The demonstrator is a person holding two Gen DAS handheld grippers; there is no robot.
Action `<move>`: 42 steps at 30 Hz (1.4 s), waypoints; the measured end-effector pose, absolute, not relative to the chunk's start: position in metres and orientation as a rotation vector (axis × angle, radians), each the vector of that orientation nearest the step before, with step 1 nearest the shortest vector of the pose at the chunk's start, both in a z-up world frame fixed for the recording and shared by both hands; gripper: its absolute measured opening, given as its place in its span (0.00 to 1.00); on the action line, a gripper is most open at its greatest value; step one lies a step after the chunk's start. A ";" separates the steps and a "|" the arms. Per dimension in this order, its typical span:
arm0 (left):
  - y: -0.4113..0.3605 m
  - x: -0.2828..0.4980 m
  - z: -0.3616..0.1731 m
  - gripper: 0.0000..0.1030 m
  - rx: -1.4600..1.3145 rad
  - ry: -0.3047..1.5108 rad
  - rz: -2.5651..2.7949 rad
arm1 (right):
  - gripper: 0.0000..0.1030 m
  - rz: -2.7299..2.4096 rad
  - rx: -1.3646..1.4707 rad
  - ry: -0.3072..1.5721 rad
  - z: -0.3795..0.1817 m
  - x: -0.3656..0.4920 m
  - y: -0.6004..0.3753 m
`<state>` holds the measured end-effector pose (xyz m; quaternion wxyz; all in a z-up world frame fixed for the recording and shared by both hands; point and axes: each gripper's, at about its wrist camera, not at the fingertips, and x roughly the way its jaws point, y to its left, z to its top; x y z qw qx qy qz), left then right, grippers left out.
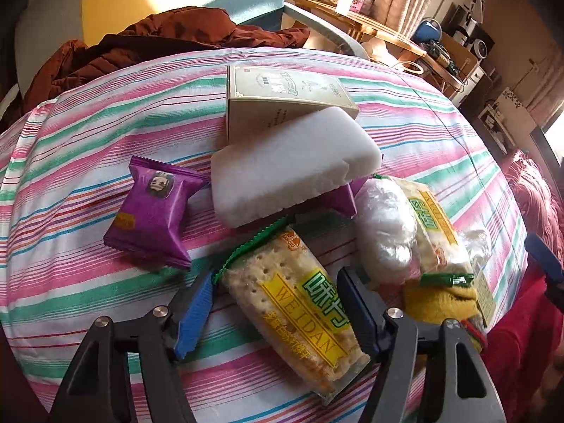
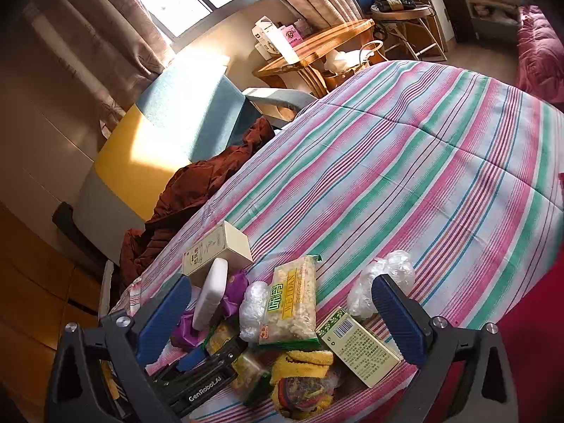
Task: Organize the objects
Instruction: 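Grasp the WEIDAN cracker pack with the left tool, then hold the cracker pack in the left tool while the right tool approaches the white plastic bag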
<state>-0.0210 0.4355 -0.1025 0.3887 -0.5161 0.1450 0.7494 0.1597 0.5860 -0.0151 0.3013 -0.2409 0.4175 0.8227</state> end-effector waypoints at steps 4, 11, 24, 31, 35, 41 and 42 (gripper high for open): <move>0.405 -0.012 -0.101 0.65 -1.265 0.428 1.871 | 1.00 2.181 -0.646 1.097 -0.015 0.158 0.585; 0.342 0.006 -0.095 0.65 -1.189 0.442 1.848 | 1.00 2.167 -0.653 1.121 -0.019 0.158 0.588; 0.316 0.003 -0.094 0.65 -1.158 0.385 1.836 | 0.87 2.106 -1.100 0.879 -0.016 0.167 0.608; 0.311 0.003 -0.094 0.65 -1.156 0.376 1.837 | 0.72 2.007 -1.275 0.796 -0.035 0.165 0.625; 0.311 0.004 -0.095 0.65 -1.151 0.376 1.842 | 0.72 1.976 -1.312 0.853 -0.046 0.138 0.636; 0.309 0.005 -0.096 0.65 -1.141 0.372 1.847 | 0.56 1.872 -1.538 0.800 -0.083 0.106 0.642; 0.310 0.006 -0.095 0.65 -1.138 0.376 1.851 | 0.43 1.878 -1.532 0.833 -0.084 0.107 0.645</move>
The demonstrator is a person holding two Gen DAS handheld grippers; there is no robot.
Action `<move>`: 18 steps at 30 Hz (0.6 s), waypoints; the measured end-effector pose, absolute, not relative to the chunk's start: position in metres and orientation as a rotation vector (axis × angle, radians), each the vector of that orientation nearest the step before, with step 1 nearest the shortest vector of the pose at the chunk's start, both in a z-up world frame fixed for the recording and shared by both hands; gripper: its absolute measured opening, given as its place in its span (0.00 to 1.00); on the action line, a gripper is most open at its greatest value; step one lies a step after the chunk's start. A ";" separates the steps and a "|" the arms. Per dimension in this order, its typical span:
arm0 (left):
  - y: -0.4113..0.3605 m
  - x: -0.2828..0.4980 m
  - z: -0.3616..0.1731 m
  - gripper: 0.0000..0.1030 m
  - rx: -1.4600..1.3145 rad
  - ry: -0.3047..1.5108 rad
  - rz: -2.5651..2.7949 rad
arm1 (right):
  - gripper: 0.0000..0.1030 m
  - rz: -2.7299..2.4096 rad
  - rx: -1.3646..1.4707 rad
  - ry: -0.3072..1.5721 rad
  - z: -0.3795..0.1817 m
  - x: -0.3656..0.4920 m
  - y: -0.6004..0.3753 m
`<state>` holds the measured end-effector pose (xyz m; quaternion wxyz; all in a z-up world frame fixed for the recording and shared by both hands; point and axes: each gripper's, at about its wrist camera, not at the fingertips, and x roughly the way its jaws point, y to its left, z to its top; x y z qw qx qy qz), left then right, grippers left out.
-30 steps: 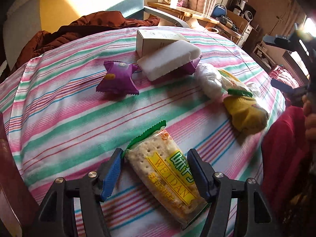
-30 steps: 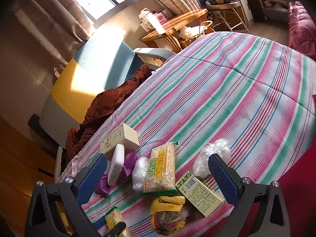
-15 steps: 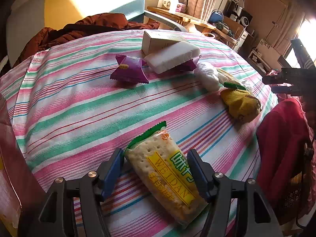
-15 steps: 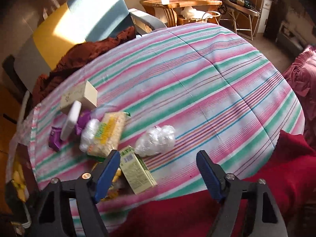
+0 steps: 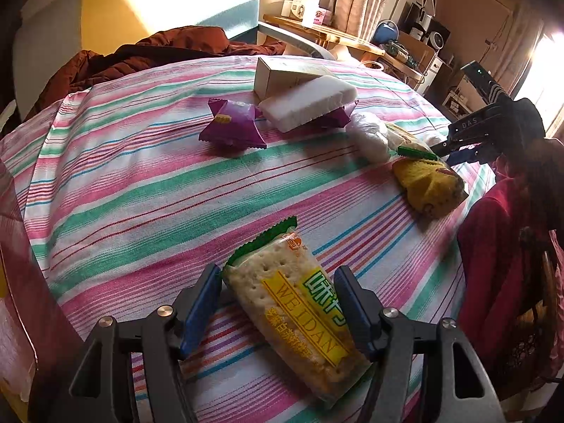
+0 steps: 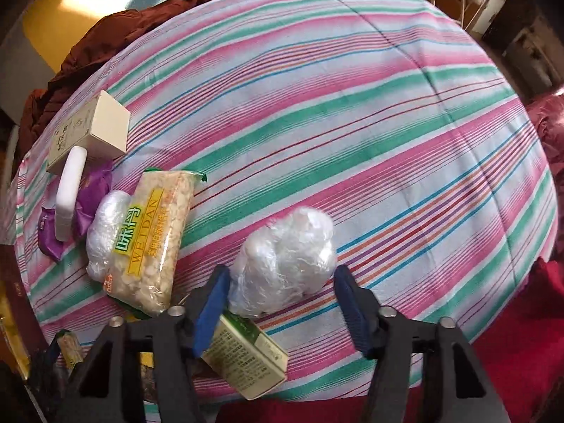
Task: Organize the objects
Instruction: 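Hold the cracker pack in the left tool while the right tool approaches the white plastic bag, then grasp the white plastic bag with the right tool and lift it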
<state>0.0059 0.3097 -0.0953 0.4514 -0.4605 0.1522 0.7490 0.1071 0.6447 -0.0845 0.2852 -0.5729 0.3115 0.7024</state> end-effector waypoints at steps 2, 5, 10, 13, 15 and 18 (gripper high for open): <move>0.309 0.007 -0.095 0.64 -1.133 0.371 1.856 | 0.31 1.899 -1.482 0.864 -0.080 0.113 0.649; 0.305 0.006 -0.094 0.63 -1.131 0.358 1.855 | 0.22 1.924 -1.411 0.909 -0.074 0.124 0.654; 0.301 0.007 -0.091 0.63 -1.146 0.345 1.859 | 0.15 1.944 -1.289 0.944 -0.061 0.145 0.661; 0.298 0.008 -0.091 0.63 -1.150 0.343 1.857 | 0.13 1.996 -1.216 0.920 -0.048 0.155 0.658; 0.298 0.009 -0.092 0.63 -1.146 0.350 1.861 | 0.13 2.022 -1.214 0.852 -0.039 0.157 0.650; 0.296 0.010 -0.092 0.63 -1.144 0.356 1.862 | 0.21 1.988 -1.234 0.867 -0.042 0.158 0.655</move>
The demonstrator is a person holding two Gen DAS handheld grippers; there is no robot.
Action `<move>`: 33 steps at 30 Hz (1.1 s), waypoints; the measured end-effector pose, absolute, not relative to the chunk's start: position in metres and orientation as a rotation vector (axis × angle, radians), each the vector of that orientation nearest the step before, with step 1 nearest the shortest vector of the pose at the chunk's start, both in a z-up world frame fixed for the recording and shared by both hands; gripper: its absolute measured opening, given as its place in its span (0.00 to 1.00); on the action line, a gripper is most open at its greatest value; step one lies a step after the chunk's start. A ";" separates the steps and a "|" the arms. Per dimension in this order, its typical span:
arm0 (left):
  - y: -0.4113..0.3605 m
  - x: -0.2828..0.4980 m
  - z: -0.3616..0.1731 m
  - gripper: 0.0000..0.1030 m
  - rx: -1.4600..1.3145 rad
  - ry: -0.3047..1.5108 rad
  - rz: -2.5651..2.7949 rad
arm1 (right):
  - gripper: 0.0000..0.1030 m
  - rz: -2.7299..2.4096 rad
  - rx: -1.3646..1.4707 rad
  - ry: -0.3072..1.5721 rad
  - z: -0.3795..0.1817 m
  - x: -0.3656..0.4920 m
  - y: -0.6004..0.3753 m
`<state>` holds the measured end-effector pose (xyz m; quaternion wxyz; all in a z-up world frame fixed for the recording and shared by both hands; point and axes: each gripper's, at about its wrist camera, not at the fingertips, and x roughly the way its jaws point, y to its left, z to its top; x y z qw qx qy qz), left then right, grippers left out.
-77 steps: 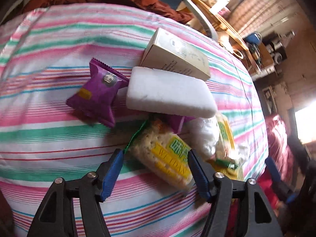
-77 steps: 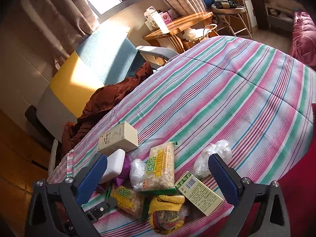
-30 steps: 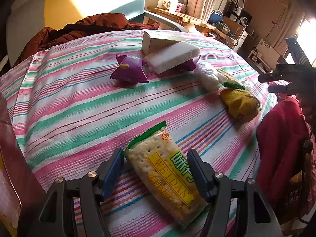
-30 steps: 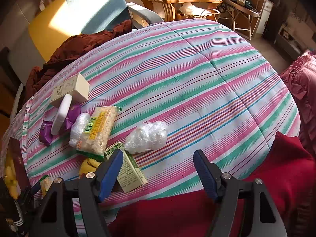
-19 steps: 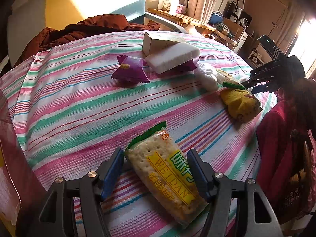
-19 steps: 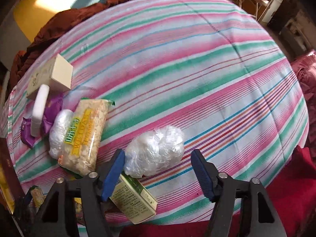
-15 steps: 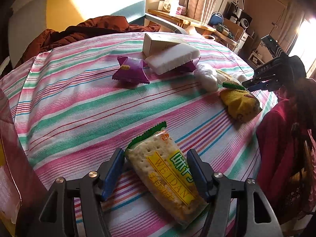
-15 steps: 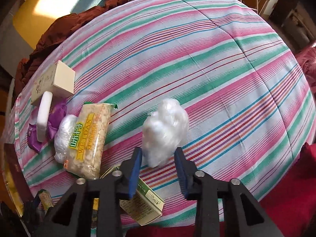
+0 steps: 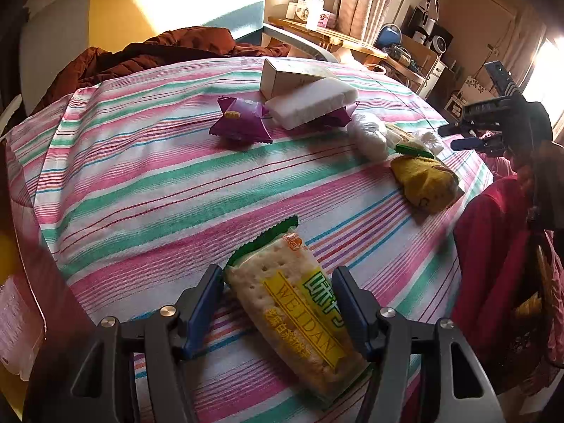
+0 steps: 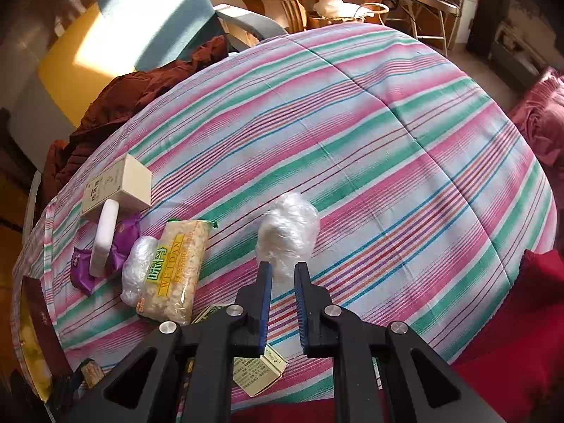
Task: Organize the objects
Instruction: 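Grasp the white plastic bag with the right tool and lift it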
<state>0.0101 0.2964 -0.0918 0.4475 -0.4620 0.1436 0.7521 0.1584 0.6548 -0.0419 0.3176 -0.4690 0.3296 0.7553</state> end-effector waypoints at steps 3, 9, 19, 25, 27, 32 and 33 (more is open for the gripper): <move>0.296 0.010 -0.092 0.63 -1.142 0.356 1.861 | 0.76 1.995 -1.207 0.910 -0.041 0.157 0.659; 0.296 0.011 -0.093 0.63 -1.132 0.361 1.867 | 0.76 1.921 -1.272 0.910 -0.055 0.135 0.667; 0.297 0.012 -0.094 0.64 -1.124 0.358 1.883 | 0.81 1.806 -1.240 0.981 -0.084 0.141 0.688; 0.297 0.013 -0.094 0.64 -1.119 0.357 1.896 | 0.33 1.741 -1.292 0.801 -0.079 0.140 0.679; 0.297 0.013 -0.093 0.63 -1.117 0.358 1.897 | 0.33 1.774 -1.271 0.823 -0.074 0.143 0.680; 0.288 0.013 -0.084 0.62 -1.114 0.323 1.925 | 0.33 1.916 -1.124 0.833 -0.048 0.152 0.679; 0.285 0.013 -0.080 0.62 -1.108 0.312 1.930 | 0.33 1.951 -1.086 0.825 -0.041 0.155 0.678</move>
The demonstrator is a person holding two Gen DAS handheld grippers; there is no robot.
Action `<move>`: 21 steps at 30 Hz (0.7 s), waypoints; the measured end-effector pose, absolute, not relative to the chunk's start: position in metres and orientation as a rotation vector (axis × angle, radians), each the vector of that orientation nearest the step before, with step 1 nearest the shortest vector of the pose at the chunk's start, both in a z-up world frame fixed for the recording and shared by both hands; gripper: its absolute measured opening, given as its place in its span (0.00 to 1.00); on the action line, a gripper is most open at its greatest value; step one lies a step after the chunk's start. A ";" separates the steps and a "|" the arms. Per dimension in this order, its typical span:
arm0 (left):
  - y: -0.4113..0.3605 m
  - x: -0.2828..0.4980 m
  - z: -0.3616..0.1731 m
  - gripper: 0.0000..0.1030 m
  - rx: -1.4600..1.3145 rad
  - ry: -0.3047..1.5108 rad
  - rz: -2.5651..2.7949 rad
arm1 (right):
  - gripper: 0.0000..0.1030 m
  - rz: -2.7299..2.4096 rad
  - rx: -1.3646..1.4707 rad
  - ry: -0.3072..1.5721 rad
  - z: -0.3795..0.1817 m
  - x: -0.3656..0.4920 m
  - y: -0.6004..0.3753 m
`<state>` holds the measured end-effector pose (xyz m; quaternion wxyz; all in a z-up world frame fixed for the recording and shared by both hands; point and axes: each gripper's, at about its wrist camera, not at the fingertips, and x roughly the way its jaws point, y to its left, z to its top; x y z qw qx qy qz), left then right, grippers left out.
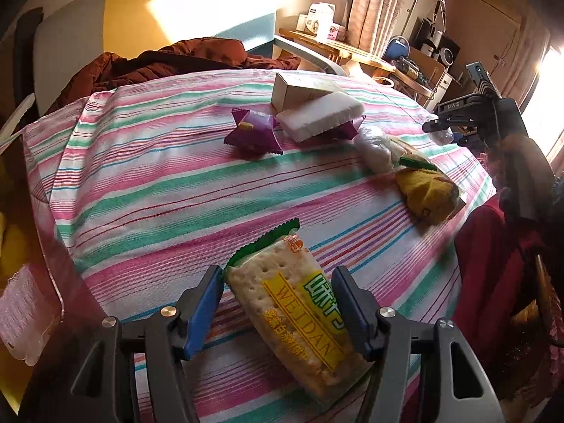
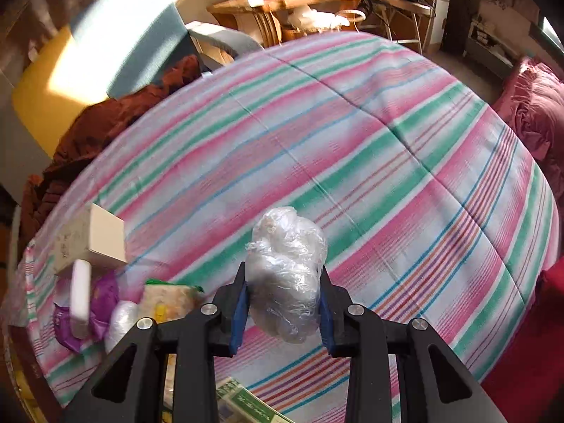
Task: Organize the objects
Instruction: 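Grasp the white plastic bag with the right tool and lift it, then carry the cracker pack and plastic bag over the gold tray and open both tools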
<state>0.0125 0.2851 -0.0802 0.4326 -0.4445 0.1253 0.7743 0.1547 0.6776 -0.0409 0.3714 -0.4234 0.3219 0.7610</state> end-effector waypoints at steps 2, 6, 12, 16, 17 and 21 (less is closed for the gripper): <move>0.278 0.014 -0.067 0.62 -1.063 0.302 1.946 | 0.33 1.996 -1.048 0.818 -0.031 0.159 0.674; 0.260 0.014 -0.041 0.62 -1.012 0.247 1.966 | 0.33 2.087 -0.994 0.810 -0.011 0.165 0.662; 0.211 0.005 -0.011 0.62 -0.990 0.157 2.040 | 0.33 2.285 -0.981 0.708 0.012 0.107 0.588; 0.165 -0.007 0.001 0.62 -1.001 0.083 2.136 | 0.33 2.444 -0.975 0.627 0.027 0.062 0.532; 0.154 -0.011 0.002 0.62 -1.005 0.067 2.160 | 0.33 2.487 -0.977 0.610 0.032 0.056 0.518; 0.103 -0.025 0.005 0.62 -1.029 0.013 2.263 | 0.33 2.654 -1.005 0.543 0.047 0.031 0.451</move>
